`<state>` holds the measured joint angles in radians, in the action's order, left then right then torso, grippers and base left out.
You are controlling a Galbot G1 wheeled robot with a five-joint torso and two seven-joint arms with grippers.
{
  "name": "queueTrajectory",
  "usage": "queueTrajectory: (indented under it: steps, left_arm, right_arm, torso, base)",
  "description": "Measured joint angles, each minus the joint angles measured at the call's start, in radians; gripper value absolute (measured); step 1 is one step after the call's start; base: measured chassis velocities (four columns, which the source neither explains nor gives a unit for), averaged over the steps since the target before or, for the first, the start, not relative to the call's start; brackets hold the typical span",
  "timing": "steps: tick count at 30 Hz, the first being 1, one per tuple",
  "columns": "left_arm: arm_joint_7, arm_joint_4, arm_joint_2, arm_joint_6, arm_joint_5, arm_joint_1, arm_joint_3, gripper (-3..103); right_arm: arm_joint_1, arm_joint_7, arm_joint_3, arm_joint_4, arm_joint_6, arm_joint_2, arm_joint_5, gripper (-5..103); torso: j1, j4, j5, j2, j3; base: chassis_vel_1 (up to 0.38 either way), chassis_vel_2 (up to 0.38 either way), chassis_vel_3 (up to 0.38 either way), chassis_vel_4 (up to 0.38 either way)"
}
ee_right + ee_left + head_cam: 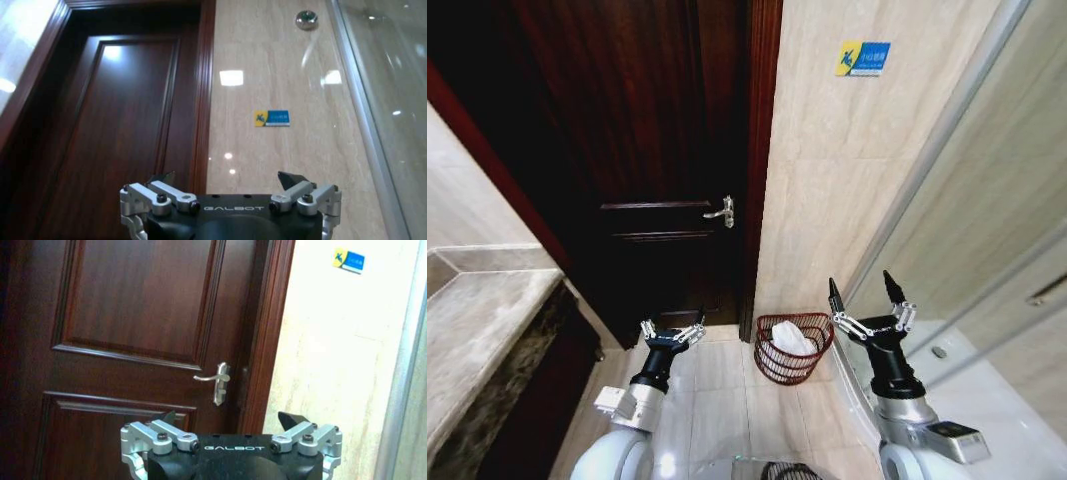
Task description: Discard the used towel into the hamper.
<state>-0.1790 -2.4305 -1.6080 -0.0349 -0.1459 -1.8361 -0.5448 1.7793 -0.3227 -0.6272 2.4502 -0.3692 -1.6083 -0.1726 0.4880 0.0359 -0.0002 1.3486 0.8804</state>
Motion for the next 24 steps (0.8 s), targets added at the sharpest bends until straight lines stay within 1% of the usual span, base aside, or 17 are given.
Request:
queueTrajectory:
  steps: [4,6,9,15,21,24]
  left_arm:
    - [0.0,0.0,0.0,0.0,0.0,0.0,0.0,100]
    - [0.0,0.0,0.0,0.0,0.0,0.0,0.0,100]
    - [0.0,0.0,0.0,0.0,0.0,0.0,0.0,100]
    - [0.0,0.0,0.0,0.0,0.0,0.0,0.0,100]
    - [0.0,0.0,0.0,0.0,0.0,0.0,0.0,100]
    - [0.0,0.0,0.0,0.0,0.0,0.0,0.0,100]
  right_arm:
    - [-0.002,-0.014,-0.001,-0.001,-0.009,0.0,-0.002,100]
    - [0.003,-0.045,-0.002,0.001,-0.006,0.0,-0.009,100]
    - [0.005,-0.06,0.001,0.003,-0.004,0.0,-0.012,100]
    - [0.001,-0.065,0.003,0.011,-0.006,0.0,-0.019,100]
    - [0.002,-0.067,0.003,0.011,-0.013,0.0,-0.023,100]
    - [0.003,-0.067,0.004,0.011,-0.016,0.0,-0.024,100]
  torso:
    - [0.0,-0.0001,0.0003,0.0,0.0]
    - [0.0,-0.0002,0.0003,0.0,0.0]
    - [0.001,-0.0002,0.0002,0.0,0.0]
    - [0.001,0.0,0.0002,0.0,0.0]
    - [0.001,-0.0001,0.0002,0.0,0.0]
    - [0.0,0.0003,0.0002,0.0,0.0]
  base:
    - [0.09,-0.097,-0.114,0.091]
    - [0.04,-0.015,-0.027,0.029]
    - [0.0,0.0,0.0,0.0]
    - [-0.017,0.051,0.063,-0.002]
    - [0.039,0.04,0.053,0.053]
    - [0.061,0.041,0.055,0.078]
